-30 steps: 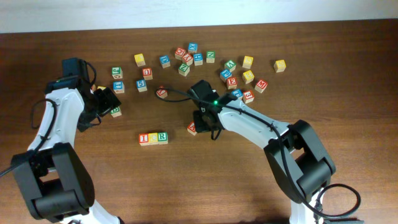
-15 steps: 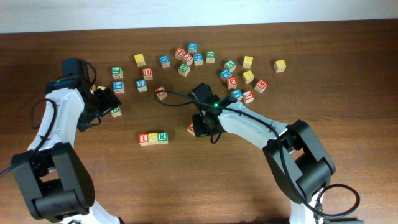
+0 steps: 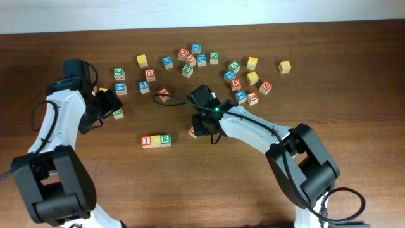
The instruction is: Spell out ICRA
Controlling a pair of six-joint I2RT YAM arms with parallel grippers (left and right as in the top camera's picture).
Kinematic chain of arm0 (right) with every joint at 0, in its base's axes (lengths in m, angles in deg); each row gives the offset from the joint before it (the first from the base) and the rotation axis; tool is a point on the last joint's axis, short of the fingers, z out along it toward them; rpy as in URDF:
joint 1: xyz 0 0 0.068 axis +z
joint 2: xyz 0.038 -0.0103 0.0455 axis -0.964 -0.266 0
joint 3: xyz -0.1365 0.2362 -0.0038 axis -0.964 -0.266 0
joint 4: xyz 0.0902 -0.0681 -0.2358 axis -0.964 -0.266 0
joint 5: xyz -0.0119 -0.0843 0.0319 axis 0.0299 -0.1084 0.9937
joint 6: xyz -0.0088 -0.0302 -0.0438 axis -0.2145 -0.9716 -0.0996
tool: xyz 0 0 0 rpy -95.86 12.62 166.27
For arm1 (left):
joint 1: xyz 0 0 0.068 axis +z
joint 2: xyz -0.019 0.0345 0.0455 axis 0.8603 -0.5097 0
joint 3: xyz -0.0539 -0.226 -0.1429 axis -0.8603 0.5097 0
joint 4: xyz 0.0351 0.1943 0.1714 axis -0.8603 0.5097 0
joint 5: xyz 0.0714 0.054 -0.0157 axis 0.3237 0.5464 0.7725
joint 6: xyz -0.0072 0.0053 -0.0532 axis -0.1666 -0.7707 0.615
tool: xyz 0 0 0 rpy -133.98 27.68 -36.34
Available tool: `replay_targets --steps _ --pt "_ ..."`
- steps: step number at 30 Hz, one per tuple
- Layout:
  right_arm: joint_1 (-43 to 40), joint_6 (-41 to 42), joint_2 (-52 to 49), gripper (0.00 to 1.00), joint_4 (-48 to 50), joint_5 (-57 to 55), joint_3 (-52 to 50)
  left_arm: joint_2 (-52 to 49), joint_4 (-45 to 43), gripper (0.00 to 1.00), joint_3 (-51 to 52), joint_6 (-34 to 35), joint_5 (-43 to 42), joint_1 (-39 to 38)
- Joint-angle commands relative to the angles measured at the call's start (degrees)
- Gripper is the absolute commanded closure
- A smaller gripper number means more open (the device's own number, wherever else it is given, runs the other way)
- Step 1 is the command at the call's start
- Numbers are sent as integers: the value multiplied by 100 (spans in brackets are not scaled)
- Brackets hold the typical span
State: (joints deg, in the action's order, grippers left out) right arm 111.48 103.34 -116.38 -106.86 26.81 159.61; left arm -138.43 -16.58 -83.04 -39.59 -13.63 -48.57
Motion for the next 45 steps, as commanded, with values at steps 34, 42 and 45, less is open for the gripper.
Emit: replay_targets --steps 34,42,45 --pt "138 490 -35 96 -321 765 -68 -20 4 1 -50 -28 0 -13" --pt "133 490 -35 96 168 142 -68 -20 4 1 -50 -28 0 -13" --pt "133 490 -35 95 304 142 -68 -20 4 1 -50 -28 0 -13"
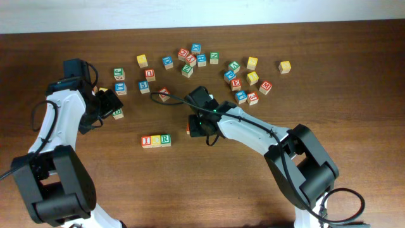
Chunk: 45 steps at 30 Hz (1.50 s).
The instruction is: Spell out ICRA
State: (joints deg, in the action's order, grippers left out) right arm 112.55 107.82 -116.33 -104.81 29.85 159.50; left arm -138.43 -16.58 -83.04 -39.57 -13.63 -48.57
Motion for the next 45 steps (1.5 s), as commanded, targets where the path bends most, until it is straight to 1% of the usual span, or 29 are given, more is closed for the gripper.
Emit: replay_targets --steps 1,4,7,9,14,17,21,23,26,45 --pt "26 42 -39 96 114 -170 -57 -20 4 1 -50 -31 0 -13" --pt "24 42 -39 95 105 -400 -57 -20 4 1 -50 -31 0 -13" --pt "22 42 -39 96 175 -1193 -57 -20 4 1 -50 -31 0 -13" --pt "20 33 -57 95 361 -1386 -57 -20 4 1 -50 -31 0 -13" --pt "26 -66 -330 96 1202 -1005 -57 -20 4 1 -50 -31 0 -13" --pt "26 -66 -551 95 1464 -817 -57 -20 4 1 -50 -31 0 -13" --pt "26 -70 -638 95 1464 -531 -57 -20 4 1 -50 -31 0 -13" --pt "26 -74 -638 96 1458 -111 -57 -20 4 1 -50 -31 0 -13" --pt "26 -348 -638 96 1366 520 -57 -20 4 1 -50 -31 0 -13" --pt "26 -345 -474 96 695 592 101 -20 4 1 -50 -31 0 -13"
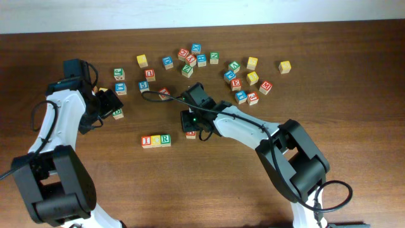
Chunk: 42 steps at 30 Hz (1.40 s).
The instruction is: Spell out ICRA
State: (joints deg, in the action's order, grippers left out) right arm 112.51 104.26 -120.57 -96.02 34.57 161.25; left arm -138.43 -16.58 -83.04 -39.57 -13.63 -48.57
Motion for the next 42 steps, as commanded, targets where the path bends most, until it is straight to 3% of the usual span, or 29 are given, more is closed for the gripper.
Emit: replay_targets --steps 1,18,26,34,42 --pt "31 11 -50 96 -208 181 -74 -20 4 1 -50 -31 0 -13" --pt "-306 -258 4 96 -334 216 385 -20 4 1 -50 -31 0 -13" --pt "-920 -273 76 91 -1401 149 804 -17 4 1 -50 -31 0 -13" --pt "-981 -273 76 89 -2671 -68 782 -20 4 1 -50 -31 0 -13" --pt "-890 -269 70 93 -2922 28 717 -20 4 1 -50 -31 0 -13"
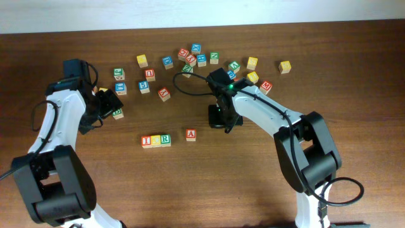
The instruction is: Spell out ICRA
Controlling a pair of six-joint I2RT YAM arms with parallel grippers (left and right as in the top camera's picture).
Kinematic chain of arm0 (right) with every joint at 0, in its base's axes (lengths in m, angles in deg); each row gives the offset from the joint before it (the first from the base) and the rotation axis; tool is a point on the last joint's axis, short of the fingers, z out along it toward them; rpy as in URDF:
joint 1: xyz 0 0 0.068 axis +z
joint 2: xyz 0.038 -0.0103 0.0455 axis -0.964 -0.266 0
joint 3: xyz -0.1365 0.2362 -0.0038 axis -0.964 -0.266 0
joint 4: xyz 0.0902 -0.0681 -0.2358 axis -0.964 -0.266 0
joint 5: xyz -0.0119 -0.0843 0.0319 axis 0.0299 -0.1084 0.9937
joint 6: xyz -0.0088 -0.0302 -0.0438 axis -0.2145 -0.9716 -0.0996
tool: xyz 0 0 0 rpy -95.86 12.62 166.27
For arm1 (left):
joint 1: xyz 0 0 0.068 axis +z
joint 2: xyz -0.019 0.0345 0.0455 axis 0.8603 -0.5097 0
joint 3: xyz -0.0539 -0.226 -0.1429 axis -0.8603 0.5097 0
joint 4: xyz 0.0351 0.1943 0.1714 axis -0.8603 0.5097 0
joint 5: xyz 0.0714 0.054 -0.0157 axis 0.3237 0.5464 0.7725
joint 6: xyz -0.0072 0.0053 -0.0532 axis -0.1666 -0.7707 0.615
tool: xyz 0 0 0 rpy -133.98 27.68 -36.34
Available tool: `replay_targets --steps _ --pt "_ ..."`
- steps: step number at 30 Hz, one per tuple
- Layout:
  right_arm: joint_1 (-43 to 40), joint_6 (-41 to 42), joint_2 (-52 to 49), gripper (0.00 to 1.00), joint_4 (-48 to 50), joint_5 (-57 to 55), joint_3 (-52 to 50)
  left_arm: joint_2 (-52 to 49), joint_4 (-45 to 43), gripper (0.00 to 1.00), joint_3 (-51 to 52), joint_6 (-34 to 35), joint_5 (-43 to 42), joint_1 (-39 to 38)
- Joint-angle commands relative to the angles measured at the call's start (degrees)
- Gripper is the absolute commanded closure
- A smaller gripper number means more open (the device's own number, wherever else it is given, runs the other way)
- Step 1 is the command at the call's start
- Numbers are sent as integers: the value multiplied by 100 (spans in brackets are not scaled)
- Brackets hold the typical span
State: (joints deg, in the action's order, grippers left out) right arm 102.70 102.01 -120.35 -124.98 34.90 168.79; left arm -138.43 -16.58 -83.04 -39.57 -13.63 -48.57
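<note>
In the overhead view a row of three letter blocks (155,140) lies at the table's middle left, its right one reading R. A red A block (190,134) sits alone a short gap to the right of the row, slightly higher. My right gripper (221,121) hangs further right of the A block, apart from it; whether its fingers are open is hidden under the wrist. My left gripper (114,107) stays at the far left beside a green block (118,114); its fingers cannot be made out.
Many loose letter blocks lie scattered across the back of the table, from a yellow one (142,61) to another yellow one (285,66). A red block (164,94) lies alone behind the row. A black cable (190,76) loops off the right arm.
My right gripper was over the A block just right of the row. Now it has moved right and back, leaving the A block uncovered on the table. The left arm has not moved.
The right gripper stood over a red block some way right of the row. At each later moment gripper and block were further left, nearer the R. Now the gripper has moved off and the A block lies by itself right of the row.
</note>
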Motion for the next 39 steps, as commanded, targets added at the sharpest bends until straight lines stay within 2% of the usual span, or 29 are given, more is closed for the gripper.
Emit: replay_targets --steps 1,8,39 --pt "129 -46 44 93 -28 -7 -37 -20 4 1 -50 -31 0 -13" --pt "380 -46 13 93 94 -33 -37 -20 4 1 -50 -31 0 -13" --pt "380 -46 13 94 24 -24 -37 -20 4 1 -50 -31 0 -13"
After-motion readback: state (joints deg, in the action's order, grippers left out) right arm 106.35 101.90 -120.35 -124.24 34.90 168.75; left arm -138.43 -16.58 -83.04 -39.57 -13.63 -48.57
